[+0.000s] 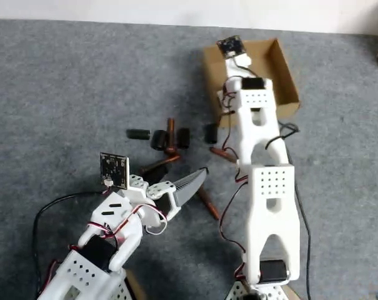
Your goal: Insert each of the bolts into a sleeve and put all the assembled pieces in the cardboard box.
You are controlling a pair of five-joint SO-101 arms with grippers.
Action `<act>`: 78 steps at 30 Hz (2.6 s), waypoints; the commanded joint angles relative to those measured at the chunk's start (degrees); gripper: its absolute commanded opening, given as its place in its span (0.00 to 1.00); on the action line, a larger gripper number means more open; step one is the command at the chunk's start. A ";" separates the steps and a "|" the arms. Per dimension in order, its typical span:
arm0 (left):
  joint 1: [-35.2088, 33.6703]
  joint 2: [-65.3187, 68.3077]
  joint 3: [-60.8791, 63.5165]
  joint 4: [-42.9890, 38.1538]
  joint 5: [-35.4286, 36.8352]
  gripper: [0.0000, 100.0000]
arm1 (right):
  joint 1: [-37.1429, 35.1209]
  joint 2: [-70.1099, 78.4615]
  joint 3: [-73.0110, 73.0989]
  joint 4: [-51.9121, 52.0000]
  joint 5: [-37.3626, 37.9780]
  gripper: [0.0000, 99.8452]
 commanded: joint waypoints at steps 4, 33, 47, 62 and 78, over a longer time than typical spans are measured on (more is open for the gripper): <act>-0.75 -0.48 -0.92 -0.18 -0.35 0.31 | -7.78 -8.40 -0.84 1.01 -3.08 0.00; -0.75 -0.48 -0.92 -0.18 -0.35 0.31 | -3.82 -11.12 -0.92 -1.19 -11.34 0.28; -0.84 -0.48 -0.92 0.00 -0.44 0.31 | 1.27 -11.03 -28.88 19.03 -11.69 0.28; -1.98 -0.48 -0.92 -0.18 -0.18 0.31 | 7.87 -11.03 -38.90 39.60 -11.52 0.28; -2.59 -0.48 -0.92 -0.26 -0.18 0.31 | 14.29 -11.12 -22.81 39.60 -18.73 0.28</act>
